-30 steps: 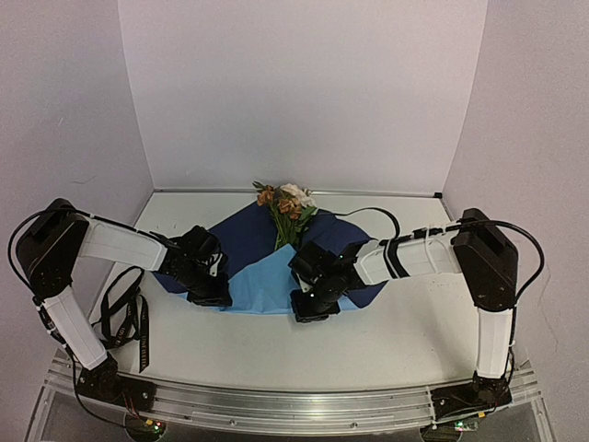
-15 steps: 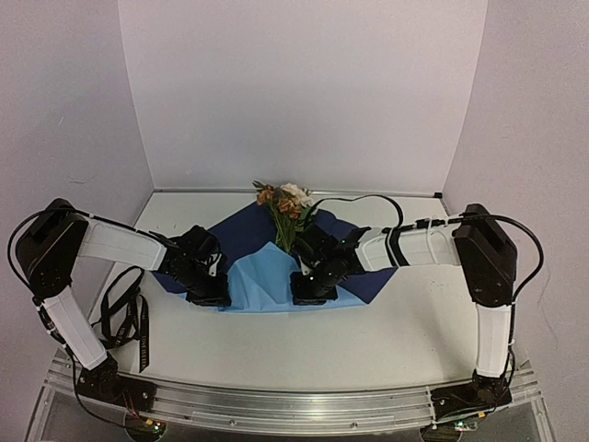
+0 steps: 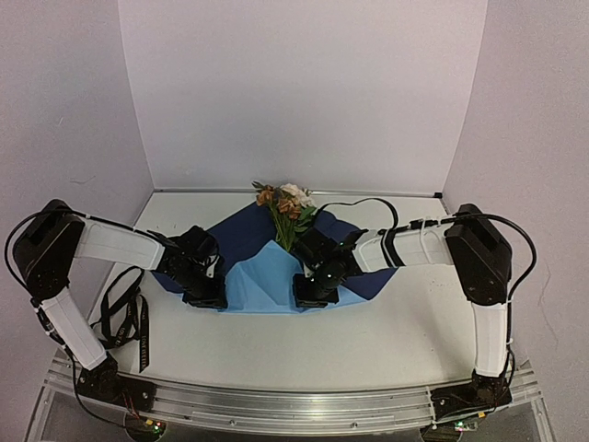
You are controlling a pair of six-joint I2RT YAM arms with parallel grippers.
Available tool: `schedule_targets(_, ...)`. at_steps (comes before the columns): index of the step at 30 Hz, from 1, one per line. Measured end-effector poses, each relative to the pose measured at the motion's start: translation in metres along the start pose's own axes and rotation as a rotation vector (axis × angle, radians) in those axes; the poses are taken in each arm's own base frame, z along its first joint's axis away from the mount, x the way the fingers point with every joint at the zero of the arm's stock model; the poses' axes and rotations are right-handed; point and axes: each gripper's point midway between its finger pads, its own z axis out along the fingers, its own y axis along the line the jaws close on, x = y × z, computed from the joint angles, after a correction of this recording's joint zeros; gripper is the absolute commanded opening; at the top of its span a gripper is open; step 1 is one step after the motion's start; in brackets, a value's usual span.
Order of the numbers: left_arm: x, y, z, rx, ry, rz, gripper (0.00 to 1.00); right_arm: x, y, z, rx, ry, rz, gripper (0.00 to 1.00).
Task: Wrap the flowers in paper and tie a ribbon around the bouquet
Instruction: Press the fold line of the 1/4-folded wrapping paper.
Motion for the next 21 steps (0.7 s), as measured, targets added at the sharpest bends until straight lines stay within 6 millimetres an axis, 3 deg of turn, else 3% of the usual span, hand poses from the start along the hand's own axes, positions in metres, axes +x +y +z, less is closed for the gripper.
schedule_targets(6, -0.006, -0.013, -0.017, 0.027, -0.025, 0.020, 0.27, 0.003, -0.005, 0.003, 0.015, 0.007, 0.030, 0.12)
schedule_targets(13, -0.016, -0.068, -0.030, 0.119, -0.074, 0.133, 0.29, 0.005, -0.009, 0.005, 0.028, 0.006, 0.052, 0.12)
schedule_targets(17, -0.015, -0.090, -0.020, 0.154, -0.062, 0.188, 0.29, 0.005, -0.010, 0.005, 0.030, 0.003, 0.067, 0.11)
schedule_targets(21, -0.007, -0.088, -0.001, 0.141, -0.016, 0.194, 0.29, 0.005, -0.011, 0.005, 0.031, -0.006, 0.083, 0.11)
